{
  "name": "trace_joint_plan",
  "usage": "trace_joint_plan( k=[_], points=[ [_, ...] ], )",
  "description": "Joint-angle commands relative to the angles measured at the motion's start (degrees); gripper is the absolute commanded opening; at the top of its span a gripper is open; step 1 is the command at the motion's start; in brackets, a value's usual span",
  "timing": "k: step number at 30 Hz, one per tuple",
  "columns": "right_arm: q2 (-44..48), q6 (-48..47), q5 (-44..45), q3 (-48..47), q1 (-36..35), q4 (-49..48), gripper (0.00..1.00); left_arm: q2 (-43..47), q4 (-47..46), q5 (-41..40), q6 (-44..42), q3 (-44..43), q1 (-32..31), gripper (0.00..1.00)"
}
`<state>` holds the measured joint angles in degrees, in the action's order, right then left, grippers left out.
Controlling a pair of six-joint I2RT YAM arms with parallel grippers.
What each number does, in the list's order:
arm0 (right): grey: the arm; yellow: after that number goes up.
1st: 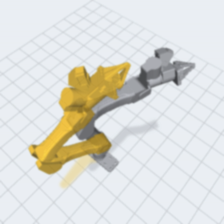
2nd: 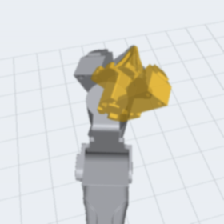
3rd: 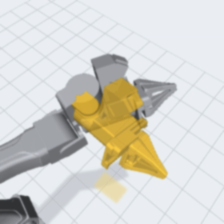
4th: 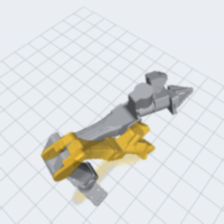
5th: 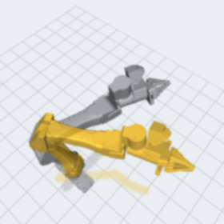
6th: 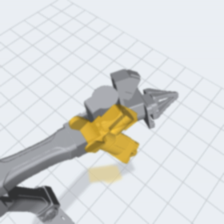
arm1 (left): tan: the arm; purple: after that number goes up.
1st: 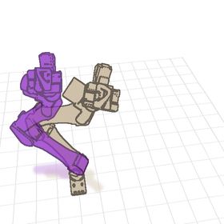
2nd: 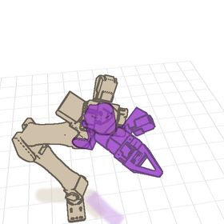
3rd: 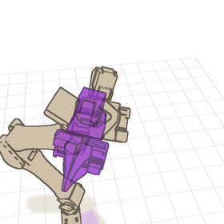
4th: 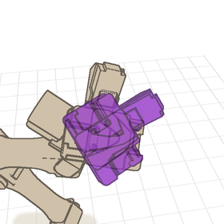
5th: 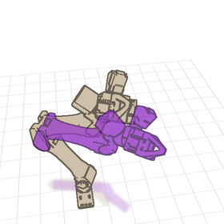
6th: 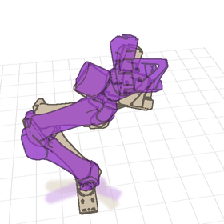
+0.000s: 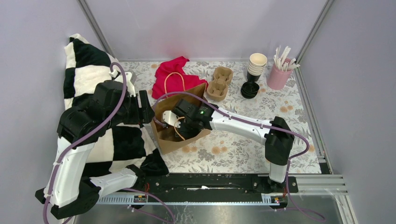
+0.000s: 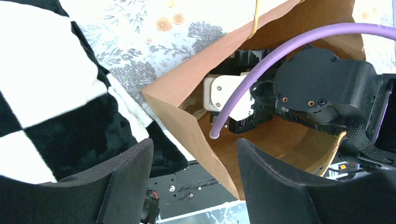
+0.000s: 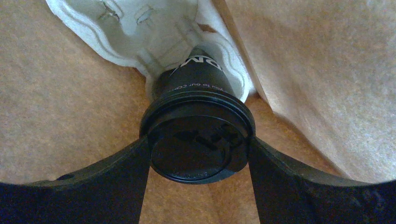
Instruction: Pack the takeout coffee
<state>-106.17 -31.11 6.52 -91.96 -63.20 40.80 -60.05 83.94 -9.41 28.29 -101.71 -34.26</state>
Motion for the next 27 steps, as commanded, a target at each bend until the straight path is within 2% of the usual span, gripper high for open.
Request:
trace_joint_plan(
  k=[1,12,27],
  points=[
    [-6.1,1.3,-8.1,4.2,0.1,4.6,0.65,0.5,-1.3,-3.7,-1.2,-2.1,0.0,0.7],
    [-11.4,1.4,-11.1,4.3,0.5,4.3,0.66,1.8,-1.6,-4.0,-1.7,-1.4,0.0,0.71],
    [-9.9,5.5,-8.6,0.0,0.5,11.7,0.7,2.8,-3.1,-3.0,-2.0,0.3,0.0,0.72]
  ],
)
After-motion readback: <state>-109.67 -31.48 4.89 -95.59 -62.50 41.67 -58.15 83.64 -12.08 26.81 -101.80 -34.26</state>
